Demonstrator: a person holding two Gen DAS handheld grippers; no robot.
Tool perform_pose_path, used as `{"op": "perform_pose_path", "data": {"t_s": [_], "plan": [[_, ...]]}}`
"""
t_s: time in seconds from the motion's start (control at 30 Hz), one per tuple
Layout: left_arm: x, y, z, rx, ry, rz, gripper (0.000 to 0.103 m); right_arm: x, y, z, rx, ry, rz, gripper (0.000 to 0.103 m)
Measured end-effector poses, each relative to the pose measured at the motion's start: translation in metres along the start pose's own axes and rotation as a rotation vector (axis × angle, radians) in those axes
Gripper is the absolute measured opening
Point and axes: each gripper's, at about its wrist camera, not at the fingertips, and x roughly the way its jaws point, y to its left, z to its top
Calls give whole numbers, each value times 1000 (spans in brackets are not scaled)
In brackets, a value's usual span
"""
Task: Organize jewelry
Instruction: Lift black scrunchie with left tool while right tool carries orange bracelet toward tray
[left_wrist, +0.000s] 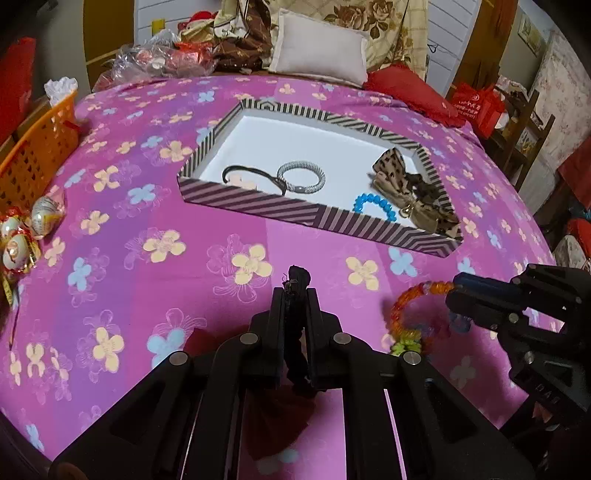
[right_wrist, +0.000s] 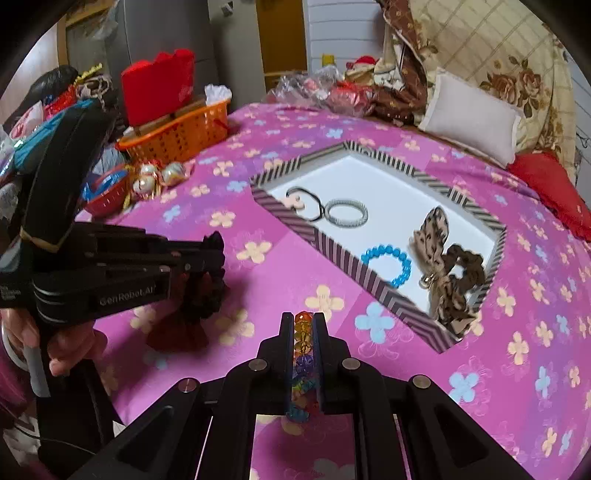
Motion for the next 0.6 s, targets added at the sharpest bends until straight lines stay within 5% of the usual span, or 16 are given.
{"op": "perform_pose_path", "data": {"t_s": [0.6], "plan": [[-23, -14, -5, 7, -26, 45, 8, -29, 4, 3, 1, -46, -15, 9]]}}
